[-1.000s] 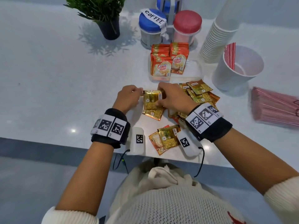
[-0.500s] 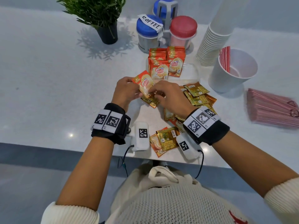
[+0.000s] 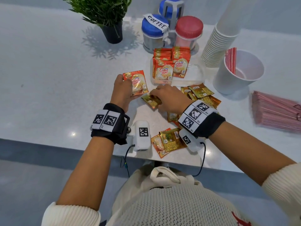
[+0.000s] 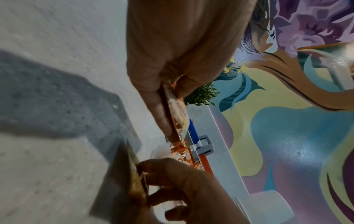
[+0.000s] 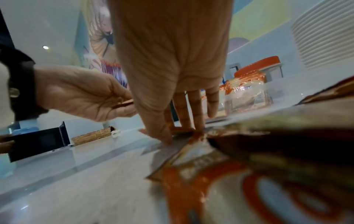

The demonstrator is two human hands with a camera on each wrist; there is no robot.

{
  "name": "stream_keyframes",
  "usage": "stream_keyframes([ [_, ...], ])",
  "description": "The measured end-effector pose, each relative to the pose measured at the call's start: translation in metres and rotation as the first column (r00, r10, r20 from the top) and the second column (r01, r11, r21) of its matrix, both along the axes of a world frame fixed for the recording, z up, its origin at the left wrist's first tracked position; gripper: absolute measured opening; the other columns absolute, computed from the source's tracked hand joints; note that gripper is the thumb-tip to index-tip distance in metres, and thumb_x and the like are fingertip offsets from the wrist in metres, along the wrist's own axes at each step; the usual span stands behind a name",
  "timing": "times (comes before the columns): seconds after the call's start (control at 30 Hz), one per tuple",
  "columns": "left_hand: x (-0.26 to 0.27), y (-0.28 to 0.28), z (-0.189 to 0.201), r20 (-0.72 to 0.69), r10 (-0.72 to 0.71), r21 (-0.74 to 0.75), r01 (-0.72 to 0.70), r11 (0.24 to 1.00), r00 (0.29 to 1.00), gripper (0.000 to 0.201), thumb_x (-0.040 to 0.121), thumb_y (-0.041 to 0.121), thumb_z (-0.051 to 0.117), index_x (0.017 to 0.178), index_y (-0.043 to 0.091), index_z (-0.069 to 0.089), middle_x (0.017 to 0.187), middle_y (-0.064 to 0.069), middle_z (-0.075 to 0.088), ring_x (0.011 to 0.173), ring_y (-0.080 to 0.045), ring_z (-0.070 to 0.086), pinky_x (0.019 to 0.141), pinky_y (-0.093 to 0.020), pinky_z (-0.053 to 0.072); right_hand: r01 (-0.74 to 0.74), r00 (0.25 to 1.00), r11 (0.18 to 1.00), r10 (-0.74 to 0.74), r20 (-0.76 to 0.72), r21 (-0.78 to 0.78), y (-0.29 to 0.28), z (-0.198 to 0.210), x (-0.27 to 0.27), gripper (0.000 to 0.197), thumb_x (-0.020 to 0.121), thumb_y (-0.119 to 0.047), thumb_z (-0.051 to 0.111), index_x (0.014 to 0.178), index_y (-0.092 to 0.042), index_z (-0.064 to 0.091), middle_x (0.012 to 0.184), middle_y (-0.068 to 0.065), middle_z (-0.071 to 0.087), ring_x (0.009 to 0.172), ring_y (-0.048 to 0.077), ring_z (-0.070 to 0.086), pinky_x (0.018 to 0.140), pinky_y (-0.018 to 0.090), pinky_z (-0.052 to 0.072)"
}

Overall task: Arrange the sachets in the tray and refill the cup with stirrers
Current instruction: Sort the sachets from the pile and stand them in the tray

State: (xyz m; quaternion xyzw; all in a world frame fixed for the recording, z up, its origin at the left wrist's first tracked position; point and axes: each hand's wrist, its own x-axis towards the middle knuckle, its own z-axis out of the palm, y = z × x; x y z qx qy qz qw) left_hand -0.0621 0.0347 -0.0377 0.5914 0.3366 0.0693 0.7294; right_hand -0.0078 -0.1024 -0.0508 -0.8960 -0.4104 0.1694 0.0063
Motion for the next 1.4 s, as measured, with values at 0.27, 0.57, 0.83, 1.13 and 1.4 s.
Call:
stream_keyframes([
  [0.27,0.001,0.004,0.003,0.054,-0.029,0.02,0.028,0.999,0.998,0.027,0.091,-0.002,0.035,0.113,0.006,0.05,0.099,-0.008,0.062,0.082,-0.017,0.064,0.067,-0.024,0.057,0.432,0.89,0.803,-0.306,-0.338,0.411,-0.013,0.011,0.013,0.031,0.089,-0.009,0.053,0.12,-0.005,0.058,0.117,0.014,0.064,0.107,0.027,0.059,0.081,0.023,0.04],
  [0.57,0.015,-0.008,0.006,0.086,-0.074,0.079,0.067,0.995,0.994,0.024,0.095,0.005,0.036,0.102,0.012,0.058,0.099,-0.009,0.065,0.08,-0.017,0.065,0.06,-0.021,0.055,0.833,0.472,0.379,-0.108,-0.875,0.403,-0.031,0.03,0.019,0.024,0.094,-0.003,0.047,0.117,-0.006,0.05,0.111,0.013,0.06,0.09,0.019,0.058,0.067,0.027,0.047],
  [0.83,0.03,-0.03,0.011,0.124,-0.18,0.081,0.171,0.982,0.976,0.027,0.1,0.015,0.032,0.111,0.013,0.056,0.105,-0.008,0.065,0.087,-0.018,0.066,0.066,-0.025,0.058,0.847,0.523,0.253,-0.238,-0.818,0.468,-0.038,0.023,0.024,0.02,0.081,-0.001,0.065,0.1,0.005,0.062,0.098,0.022,0.068,0.081,0.024,0.064,0.074,0.039,0.052],
  [1.13,0.044,-0.053,0.003,0.11,-0.394,0.211,0.365,0.907,0.913,0.032,0.099,0.022,0.041,0.129,0.012,0.046,0.121,-0.011,0.061,0.099,-0.022,0.063,0.07,-0.023,0.056,0.776,0.63,0.226,-0.347,-0.695,0.589,-0.032,0.023,0.034,0.02,0.079,-0.01,0.07,0.089,0.008,0.066,0.067,0.008,0.057,0.055,0.009,0.048,0.051,0.019,0.039],
  [1.4,0.068,-0.058,0.002,0.063,-0.442,0.294,0.407,0.865,0.895,0.036,0.097,0.008,0.043,0.132,0.013,0.04,0.127,-0.011,0.057,0.112,-0.026,0.059,0.088,-0.037,0.054,0.706,0.708,0.386,-0.417,-0.57,0.594,-0.041,0.023,0.05,0.014,0.086,-0.009,0.06,0.091,0.002,0.066,0.079,0.01,0.062,0.067,0.012,0.051,0.056,0.02,0.042],
])
